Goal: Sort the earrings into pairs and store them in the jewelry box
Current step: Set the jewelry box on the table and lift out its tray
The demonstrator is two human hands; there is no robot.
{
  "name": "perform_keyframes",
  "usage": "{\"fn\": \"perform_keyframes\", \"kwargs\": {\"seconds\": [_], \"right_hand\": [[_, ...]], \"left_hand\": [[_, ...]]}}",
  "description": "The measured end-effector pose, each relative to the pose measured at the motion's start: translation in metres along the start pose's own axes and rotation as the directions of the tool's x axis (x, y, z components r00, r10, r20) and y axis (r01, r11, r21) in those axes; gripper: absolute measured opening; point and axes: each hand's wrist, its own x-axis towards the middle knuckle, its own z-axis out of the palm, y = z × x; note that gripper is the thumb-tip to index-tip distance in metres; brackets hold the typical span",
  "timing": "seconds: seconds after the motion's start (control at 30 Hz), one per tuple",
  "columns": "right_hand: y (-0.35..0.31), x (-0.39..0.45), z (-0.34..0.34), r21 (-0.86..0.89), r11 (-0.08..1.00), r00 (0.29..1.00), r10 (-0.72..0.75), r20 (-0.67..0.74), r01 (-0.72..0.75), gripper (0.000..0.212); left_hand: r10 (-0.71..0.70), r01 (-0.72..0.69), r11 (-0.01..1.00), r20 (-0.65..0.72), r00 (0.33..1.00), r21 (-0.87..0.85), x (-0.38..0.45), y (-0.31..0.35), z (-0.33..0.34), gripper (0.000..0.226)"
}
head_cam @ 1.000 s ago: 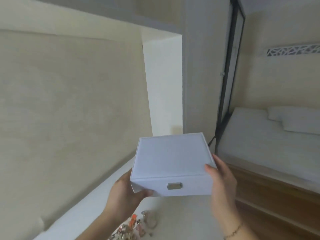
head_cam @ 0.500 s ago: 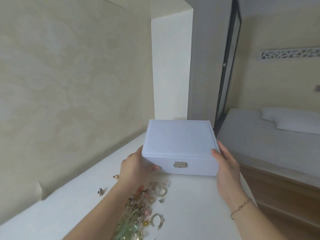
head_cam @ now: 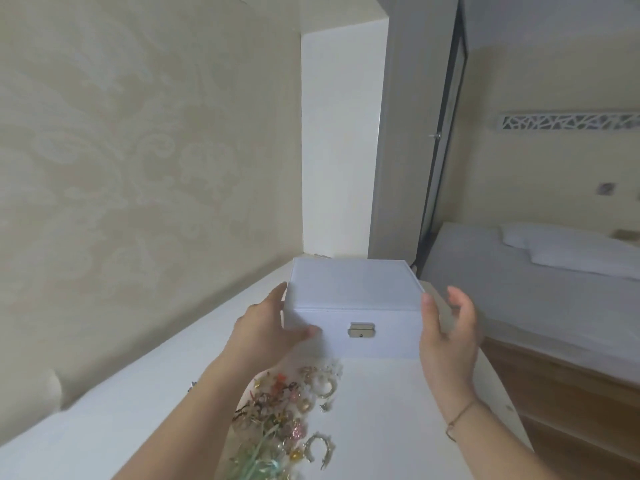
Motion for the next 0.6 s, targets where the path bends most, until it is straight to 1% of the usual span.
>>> {"fn": "perform_keyframes", "kwargs": {"seconds": [0.03,0.07,0.1,0.17,0.2,0.27,0.3,0.33,0.4,0.47,0.6], "right_hand": [[-0.008,-0.004,0.001,-0.127,0.982,0.986,-0.152,-0.064,0.143,0.052],[-0.015,-0.008,0.003,-0.26,0.933,0.959,-0.275,-0.068,0.249,0.044],[-0.021,-0.013,0.006,-0.394,0.862,0.932,-0.36,-0.035,0.318,0.034],[-0.024,-0.025,0.016,-0.597,0.712,0.89,-0.455,0.007,0.369,0.023],[-0.022,-0.032,0.022,-0.639,0.683,0.889,-0.459,0.001,0.353,0.022],[-0.014,-0.045,0.031,-0.64,0.713,0.925,-0.379,-0.009,0.286,0.025],[-0.008,-0.049,0.034,-0.64,0.722,0.941,-0.337,0.006,0.262,0.028],[-0.002,-0.05,0.036,-0.652,0.711,0.945,-0.326,0.028,0.264,0.029],[0.003,-0.051,0.039,-0.678,0.665,0.93,-0.36,0.076,0.312,0.033],[0.001,-0.051,0.043,-0.683,0.638,0.915,-0.386,0.118,0.357,0.037],[-0.001,-0.049,0.05,-0.695,0.615,0.905,-0.407,0.123,0.371,0.042]], "left_hand": [[0.023,-0.023,0.999,0.007,1.0,-0.03,-0.001,0.001,-0.003,0.092],[0.043,-0.043,0.998,0.01,0.999,-0.049,-0.001,0.001,-0.006,0.095],[0.06,-0.06,0.996,0.006,0.998,-0.059,-0.001,0.001,-0.008,0.092],[0.09,-0.091,0.995,-0.008,0.996,-0.033,0.0,-0.001,-0.012,0.077],[0.103,-0.103,0.995,-0.007,0.995,-0.007,0.0,-0.002,-0.014,0.071],[0.111,-0.111,0.994,0.004,0.994,0.025,0.002,-0.001,-0.016,0.067],[0.114,-0.114,0.993,0.003,0.993,0.042,0.002,0.0,-0.016,0.066],[0.118,-0.117,0.991,-0.005,0.993,0.062,0.003,0.002,-0.014,0.064],[0.112,-0.109,0.991,-0.036,0.993,0.081,0.002,0.006,-0.011,0.059],[0.098,-0.095,0.994,-0.06,0.993,0.051,0.003,0.007,-0.011,0.056],[0.054,-0.055,0.998,-0.03,0.998,-0.039,0.003,0.005,-0.014,0.054]]}}
